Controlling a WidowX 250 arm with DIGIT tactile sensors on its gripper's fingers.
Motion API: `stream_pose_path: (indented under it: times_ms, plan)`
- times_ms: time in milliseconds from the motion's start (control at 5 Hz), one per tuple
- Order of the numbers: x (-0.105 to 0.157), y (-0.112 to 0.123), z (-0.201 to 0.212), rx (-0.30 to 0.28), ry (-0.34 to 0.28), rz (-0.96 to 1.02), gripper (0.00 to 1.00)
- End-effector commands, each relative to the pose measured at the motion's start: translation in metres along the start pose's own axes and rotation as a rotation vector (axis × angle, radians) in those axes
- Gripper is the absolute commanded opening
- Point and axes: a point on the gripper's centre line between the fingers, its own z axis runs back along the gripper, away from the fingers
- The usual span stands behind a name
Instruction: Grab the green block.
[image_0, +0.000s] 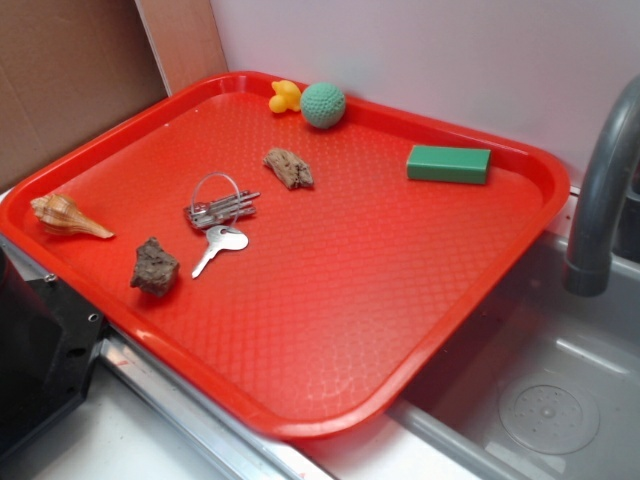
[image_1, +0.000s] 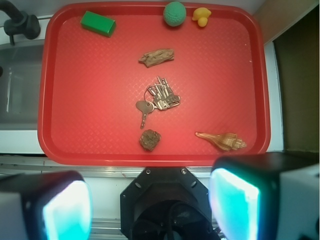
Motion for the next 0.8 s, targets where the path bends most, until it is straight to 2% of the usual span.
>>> stream_pose_path:
  times_ms: [0,200,400,600]
  plan:
    - [0.000,0.000,0.000,0.000,0.000,0.000,1.00]
    - [0.033,0.010,-0.038,0.056,0.025,-0.028,1.00]
    - [0.062,0.025,-0.067,0.045,0.033,-0.054,1.00]
    - [0.088,0.021,-0.100,0.044,0.031,-0.138,1.00]
